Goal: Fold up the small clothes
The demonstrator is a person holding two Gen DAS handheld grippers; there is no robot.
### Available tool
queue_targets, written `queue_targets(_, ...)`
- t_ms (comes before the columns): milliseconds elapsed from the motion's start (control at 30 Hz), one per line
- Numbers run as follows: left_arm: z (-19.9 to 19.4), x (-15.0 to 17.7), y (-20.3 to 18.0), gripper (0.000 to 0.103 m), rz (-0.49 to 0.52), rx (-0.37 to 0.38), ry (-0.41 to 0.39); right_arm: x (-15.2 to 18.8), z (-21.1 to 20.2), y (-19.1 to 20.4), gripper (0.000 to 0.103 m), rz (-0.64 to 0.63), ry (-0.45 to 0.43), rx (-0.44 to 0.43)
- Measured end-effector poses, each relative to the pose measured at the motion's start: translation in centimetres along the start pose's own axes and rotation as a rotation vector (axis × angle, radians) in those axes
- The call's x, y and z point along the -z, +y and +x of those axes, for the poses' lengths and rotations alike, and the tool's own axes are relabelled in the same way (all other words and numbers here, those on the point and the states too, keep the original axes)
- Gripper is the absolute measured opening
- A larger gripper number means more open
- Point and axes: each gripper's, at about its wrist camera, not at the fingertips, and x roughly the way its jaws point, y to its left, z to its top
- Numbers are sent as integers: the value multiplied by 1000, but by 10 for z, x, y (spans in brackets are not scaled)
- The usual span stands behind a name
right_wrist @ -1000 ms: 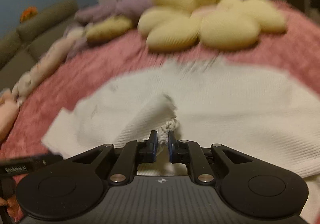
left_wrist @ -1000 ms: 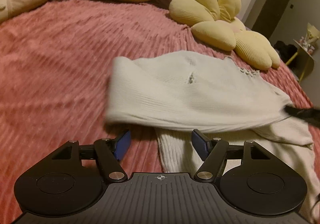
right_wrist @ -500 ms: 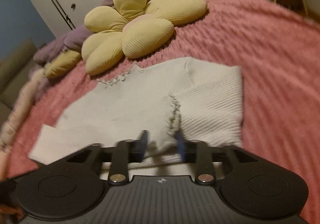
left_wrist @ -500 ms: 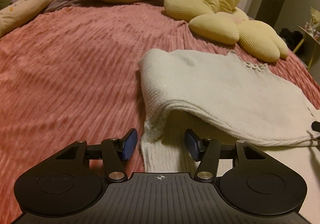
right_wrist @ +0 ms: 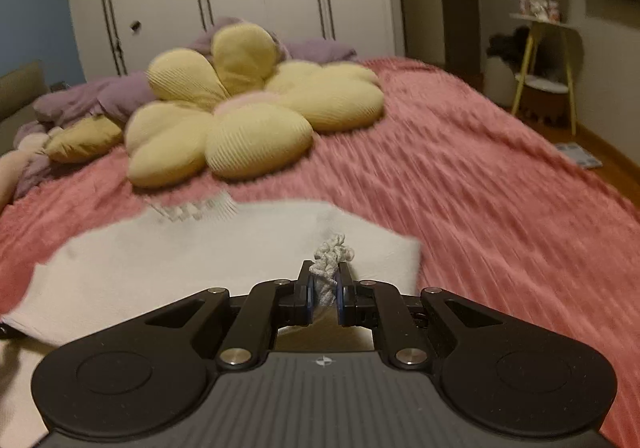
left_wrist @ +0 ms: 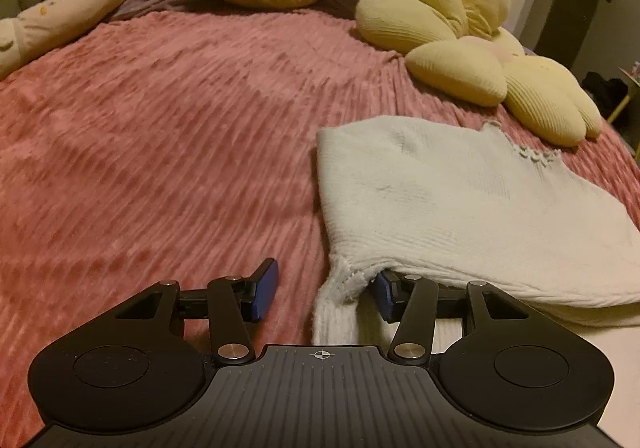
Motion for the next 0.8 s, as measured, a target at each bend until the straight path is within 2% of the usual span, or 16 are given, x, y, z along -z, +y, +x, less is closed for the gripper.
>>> queue_targets(100,1,2,-2,58,18,-7,1,5,6,-12,9,37,17,17)
queue_targets(200,1,1,1,61,7,-9,17,14,18,-11,10,-3,66,33)
queue_targets(233,-2,1,2,60,4,-9,21,18,25,-11,10,-25,97,30)
queue_targets(333,-16,2,7,60,12,-19,24,16,24,-16,11,-7,109,11)
queue_targets(433,-42,1,9,65,46,-7,-34,9,9,-30,25,100,102,-16)
queue_targets(533,-64,-6,3,72,64,-25,-125,6,-5,-33,29,125,69,-19)
queue_targets(633,-68,-18,-9,76,53,27,-151,3,-5,-20,29,99,68,-47)
queue_targets(800,-38,-14,-52,73,128,105,-83,6,11,21,29,-40,113,-70)
